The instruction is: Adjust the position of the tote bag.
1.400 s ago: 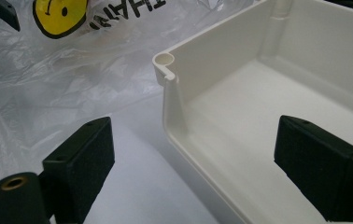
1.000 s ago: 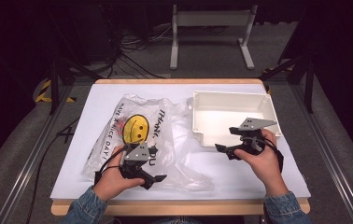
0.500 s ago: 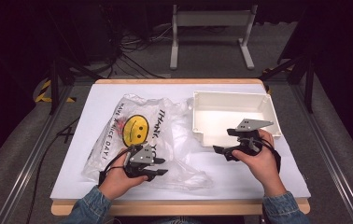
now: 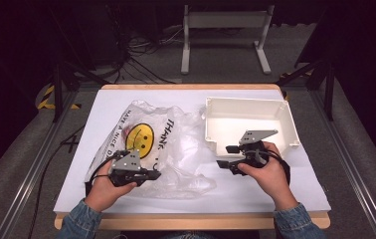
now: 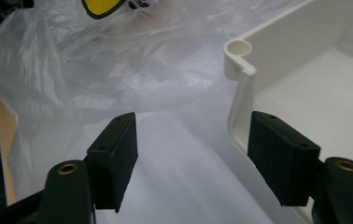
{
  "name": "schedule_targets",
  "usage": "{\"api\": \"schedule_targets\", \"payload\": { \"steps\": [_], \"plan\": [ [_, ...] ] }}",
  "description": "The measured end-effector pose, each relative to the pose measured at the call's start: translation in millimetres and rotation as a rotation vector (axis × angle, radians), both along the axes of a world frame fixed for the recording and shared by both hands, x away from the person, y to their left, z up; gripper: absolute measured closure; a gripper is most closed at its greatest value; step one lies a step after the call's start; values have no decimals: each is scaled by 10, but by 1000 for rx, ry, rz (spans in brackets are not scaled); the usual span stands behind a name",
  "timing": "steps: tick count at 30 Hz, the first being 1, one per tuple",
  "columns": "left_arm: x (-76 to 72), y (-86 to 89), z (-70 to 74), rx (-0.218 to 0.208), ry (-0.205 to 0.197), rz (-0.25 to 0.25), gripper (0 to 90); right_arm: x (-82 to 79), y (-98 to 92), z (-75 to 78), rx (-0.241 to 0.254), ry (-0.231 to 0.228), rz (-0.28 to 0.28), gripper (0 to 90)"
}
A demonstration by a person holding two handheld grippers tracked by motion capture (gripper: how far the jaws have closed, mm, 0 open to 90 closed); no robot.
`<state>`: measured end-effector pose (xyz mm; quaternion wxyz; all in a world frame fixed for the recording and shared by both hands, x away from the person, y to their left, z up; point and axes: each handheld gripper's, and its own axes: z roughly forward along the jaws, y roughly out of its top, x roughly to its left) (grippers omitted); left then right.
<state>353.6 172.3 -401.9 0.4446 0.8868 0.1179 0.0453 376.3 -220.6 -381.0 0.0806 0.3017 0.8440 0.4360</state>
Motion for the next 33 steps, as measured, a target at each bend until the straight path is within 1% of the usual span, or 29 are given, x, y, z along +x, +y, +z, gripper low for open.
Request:
{"api": "schedule_targets", "payload": {
  "steps": [1,3,4,6,7,8,9,11,12,13,15,16,17,18,19,22,24,25,27,30,33],
  "plan": [
    [0,0,0,0,0,0,900,1,23,-2,5,0,7,331],
    [-14,95,29,-14,0,15,900,1,91,-7,26,7,28,371],
    [-19,137,41,-20,-3,23,900,1,91,-7,26,7,28,371],
    [-31,220,62,-29,-3,36,900,3,152,-15,44,27,40,370],
    [-38,270,71,-37,-3,44,900,6,181,-23,44,26,42,357],
    [-43,311,77,-39,0,46,900,8,216,-33,39,23,40,365],
    [-47,340,80,-43,-1,48,900,8,244,-40,49,30,38,373],
    [-60,414,87,-42,2,50,900,13,284,-54,60,21,42,374],
    [-65,464,91,-38,3,51,900,14,305,-58,60,45,34,374],
    [-66,507,93,-40,9,52,900,14,331,-63,61,49,34,363],
    [-66,601,98,-40,19,57,900,11,379,-72,38,40,27,348],
    [-66,661,102,-42,24,62,900,12,402,-81,28,26,27,348],
    [-68,710,105,-46,28,71,900,10,435,-89,11,-2,27,348],
    [-68,747,108,-52,29,78,900,8,462,-92,-5,-26,38,343],
    [-67,808,114,-63,30,94,900,5,485,-94,-11,-40,51,332],
    [-62,933,123,-95,31,131,900,-3,596,-86,-6,-78,102,289],
    [-55,991,127,-108,26,145,900,0,674,-69,-14,-115,128,253],
    [-55,1008,126,-115,28,151,900,11,714,-59,-19,-131,139,243],
    [-51,1028,125,-119,27,165,900,47,804,-53,-11,-154,160,231],
    [-39,1048,124,-124,18,176,900,127,921,-69,-35,-185,187,221],
    [-22,1084,125,-137,10,196,895,197,999,-93,-37,-210,206,206]
  ]
}}
